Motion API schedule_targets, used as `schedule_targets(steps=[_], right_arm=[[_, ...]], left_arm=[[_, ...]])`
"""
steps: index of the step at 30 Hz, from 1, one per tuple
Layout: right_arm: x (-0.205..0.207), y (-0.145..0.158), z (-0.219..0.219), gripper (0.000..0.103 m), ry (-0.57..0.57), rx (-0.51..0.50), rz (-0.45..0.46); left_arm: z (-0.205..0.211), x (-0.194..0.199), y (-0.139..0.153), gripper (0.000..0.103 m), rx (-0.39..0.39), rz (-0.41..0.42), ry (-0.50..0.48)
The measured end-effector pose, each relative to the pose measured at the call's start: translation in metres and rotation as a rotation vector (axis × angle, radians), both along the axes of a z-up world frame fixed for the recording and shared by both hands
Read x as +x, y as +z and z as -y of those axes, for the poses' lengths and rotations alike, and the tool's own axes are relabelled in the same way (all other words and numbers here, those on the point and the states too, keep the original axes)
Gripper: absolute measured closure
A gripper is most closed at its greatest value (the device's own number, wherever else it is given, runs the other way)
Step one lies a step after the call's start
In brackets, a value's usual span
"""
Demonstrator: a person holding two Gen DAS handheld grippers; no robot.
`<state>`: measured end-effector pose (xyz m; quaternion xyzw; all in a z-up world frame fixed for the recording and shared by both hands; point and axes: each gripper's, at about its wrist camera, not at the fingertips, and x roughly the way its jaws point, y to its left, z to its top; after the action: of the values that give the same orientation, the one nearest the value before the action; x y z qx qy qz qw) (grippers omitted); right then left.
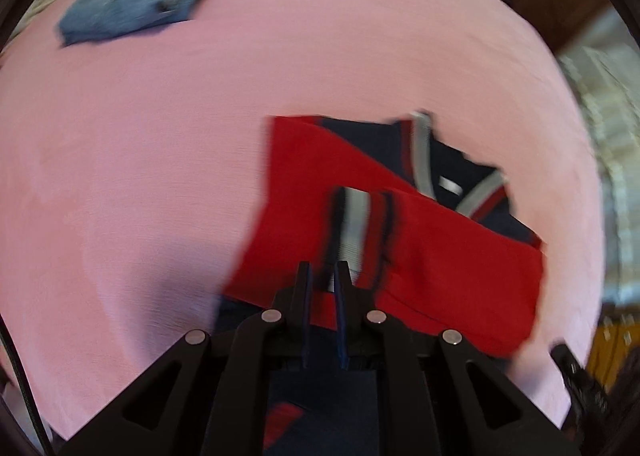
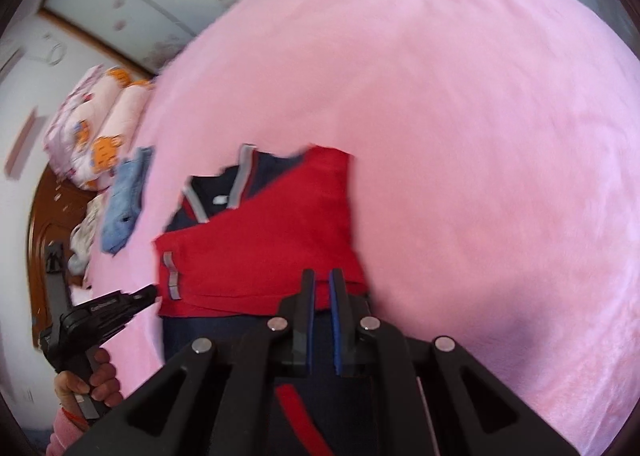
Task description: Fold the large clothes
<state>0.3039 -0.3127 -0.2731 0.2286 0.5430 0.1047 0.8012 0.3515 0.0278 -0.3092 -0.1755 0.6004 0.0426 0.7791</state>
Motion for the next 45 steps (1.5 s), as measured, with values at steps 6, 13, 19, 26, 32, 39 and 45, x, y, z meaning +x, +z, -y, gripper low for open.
schedule_targets(steps=[6, 13, 19, 26, 32, 39, 45], right_arm=[[0.016, -0.008, -0.042, 0.099, 0.093, 0.062, 0.008], [0.03, -0.042, -0.088, 0.101, 0.105, 0.069, -0.086], [0.035, -0.065, -0.091, 0.103, 0.095, 0.032, -0.117], [0.027, -0.05, -0.05, 0.103, 0.021, -0.047, -0.077], [0.012, -0.049, -0.015, 0.103, -0.064, -0.112, -0.115], [-0.008, -0.04, 0.004, 0.103, -0.161, -0.12, -0.092], [-0.029, -0.015, 0.014, 0.103, -0.217, -0.079, -0.039]], left_arm=[[0.04, 0.007, -0.001, 0.094, -0.118, -0.002, -0.181], [0.066, 0.025, -0.031, 0.094, -0.112, -0.055, -0.283], [0.054, 0.027, -0.05, 0.095, -0.077, -0.081, -0.252], [0.034, 0.021, -0.046, 0.1, -0.087, -0.066, -0.253], [0.031, 0.024, -0.038, 0.1, -0.078, -0.048, -0.271], [0.015, 0.012, -0.02, 0.1, -0.1, -0.01, -0.276], [-0.014, -0.005, 0.006, 0.099, 0.014, 0.037, -0.246]])
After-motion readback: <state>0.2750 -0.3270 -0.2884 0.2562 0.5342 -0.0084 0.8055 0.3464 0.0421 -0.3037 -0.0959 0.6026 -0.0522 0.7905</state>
